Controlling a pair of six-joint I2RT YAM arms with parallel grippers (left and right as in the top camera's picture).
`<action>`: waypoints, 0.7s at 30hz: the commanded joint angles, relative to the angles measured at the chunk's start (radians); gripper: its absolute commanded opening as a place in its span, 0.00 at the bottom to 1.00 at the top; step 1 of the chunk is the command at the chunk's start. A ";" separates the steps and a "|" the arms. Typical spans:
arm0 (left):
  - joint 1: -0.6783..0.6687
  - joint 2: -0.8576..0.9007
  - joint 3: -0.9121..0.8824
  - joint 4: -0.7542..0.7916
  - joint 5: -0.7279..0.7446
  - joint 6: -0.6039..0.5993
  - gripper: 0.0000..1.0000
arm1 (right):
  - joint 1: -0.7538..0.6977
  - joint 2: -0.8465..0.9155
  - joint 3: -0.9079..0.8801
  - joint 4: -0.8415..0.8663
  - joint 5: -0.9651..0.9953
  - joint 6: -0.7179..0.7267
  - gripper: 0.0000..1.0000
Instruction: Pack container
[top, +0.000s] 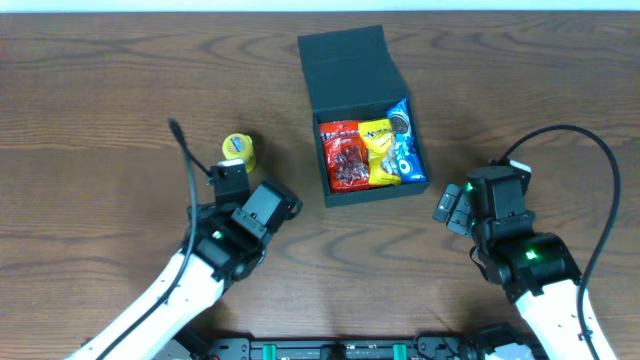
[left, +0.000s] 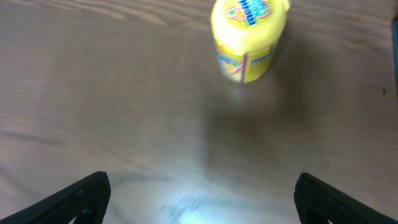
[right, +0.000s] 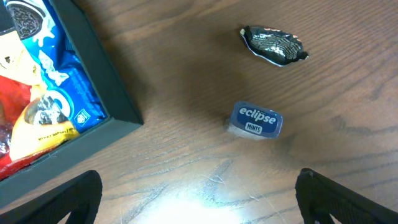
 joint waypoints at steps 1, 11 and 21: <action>0.034 0.085 -0.026 0.056 -0.032 0.010 0.95 | -0.009 -0.007 0.000 0.010 0.004 -0.021 0.99; 0.221 0.319 -0.026 0.391 0.120 0.195 0.95 | -0.009 -0.007 0.001 0.048 0.003 -0.059 0.99; 0.288 0.479 -0.026 0.640 0.211 0.314 0.95 | -0.009 -0.007 0.001 0.051 0.000 -0.061 0.99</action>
